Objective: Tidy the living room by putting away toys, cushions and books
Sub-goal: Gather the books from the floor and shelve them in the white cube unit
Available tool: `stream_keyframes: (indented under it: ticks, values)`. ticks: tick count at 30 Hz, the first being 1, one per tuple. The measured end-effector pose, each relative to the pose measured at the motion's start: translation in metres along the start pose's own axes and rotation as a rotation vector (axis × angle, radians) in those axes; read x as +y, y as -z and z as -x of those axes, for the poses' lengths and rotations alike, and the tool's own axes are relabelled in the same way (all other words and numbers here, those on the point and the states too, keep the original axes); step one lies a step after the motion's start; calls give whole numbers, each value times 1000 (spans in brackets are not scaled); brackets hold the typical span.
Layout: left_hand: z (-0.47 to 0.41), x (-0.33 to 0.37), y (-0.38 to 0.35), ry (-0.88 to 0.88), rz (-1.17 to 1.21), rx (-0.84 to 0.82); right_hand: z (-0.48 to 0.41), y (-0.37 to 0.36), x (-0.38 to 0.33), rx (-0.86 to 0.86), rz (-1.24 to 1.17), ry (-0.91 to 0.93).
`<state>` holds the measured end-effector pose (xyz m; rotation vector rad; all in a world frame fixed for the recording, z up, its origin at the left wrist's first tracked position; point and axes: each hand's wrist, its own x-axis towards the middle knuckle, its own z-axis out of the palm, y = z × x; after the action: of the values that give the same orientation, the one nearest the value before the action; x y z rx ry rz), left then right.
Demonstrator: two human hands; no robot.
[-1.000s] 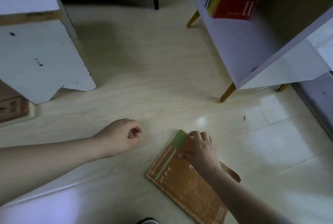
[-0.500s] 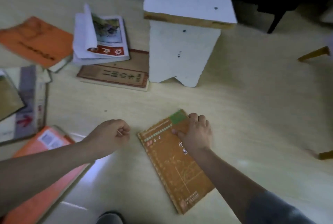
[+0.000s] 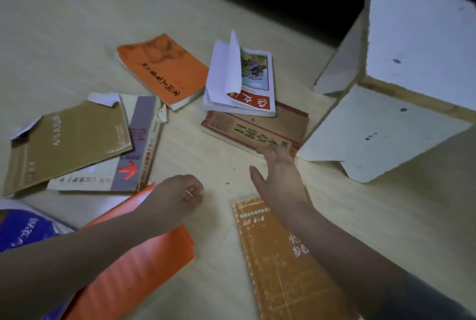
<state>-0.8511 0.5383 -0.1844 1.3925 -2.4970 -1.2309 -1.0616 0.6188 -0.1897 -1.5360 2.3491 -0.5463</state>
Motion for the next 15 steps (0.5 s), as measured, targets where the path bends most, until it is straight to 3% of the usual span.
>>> stream_keyframes:
  ticks: [4,8,11,15]
  values:
    - [-21,-5,11,-9,2,13,-76,-2,-20,-50,77,71]
    - [-33,-12,17,16,43,43,-140,-9,-33,-94,135,7]
    - [-36,-19,18,7,45,67,-165,-22,-40,-146,105,-30]
    - [-35,-31,23,21,77,90,-175,-41,-52,-242,252,-62]
